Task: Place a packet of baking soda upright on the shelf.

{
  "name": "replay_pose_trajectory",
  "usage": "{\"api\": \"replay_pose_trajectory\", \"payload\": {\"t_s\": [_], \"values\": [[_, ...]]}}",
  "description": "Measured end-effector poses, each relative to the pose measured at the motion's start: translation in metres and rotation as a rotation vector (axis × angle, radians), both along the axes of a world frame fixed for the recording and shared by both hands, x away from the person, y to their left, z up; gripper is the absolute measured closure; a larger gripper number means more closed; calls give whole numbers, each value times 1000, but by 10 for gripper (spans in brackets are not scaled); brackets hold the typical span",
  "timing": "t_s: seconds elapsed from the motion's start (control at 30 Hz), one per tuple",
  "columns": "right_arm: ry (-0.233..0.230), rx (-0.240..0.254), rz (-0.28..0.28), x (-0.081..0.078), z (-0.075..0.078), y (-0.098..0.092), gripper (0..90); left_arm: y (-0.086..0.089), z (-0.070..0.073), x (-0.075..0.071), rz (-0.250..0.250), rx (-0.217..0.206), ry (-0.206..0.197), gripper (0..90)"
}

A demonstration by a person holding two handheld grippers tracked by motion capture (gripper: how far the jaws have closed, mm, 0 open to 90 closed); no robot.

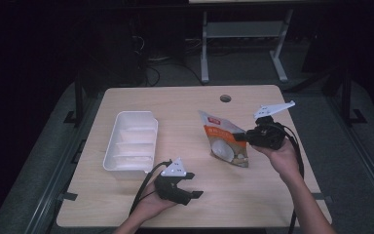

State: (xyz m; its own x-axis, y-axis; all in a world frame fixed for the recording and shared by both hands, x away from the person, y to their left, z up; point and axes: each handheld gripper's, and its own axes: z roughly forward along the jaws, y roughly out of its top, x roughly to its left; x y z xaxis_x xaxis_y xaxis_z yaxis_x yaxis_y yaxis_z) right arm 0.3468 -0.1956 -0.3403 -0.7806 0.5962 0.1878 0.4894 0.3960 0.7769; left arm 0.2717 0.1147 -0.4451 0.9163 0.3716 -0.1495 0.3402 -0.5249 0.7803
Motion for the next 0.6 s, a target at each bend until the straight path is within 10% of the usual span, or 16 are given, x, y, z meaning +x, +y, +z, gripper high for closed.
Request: {"api": "replay_pose_trajectory", "payload": {"t_s": [0.6], "values": [[-6,38,34,19,19,25,897,1,0,-3,-9,0,-28,273]]}}
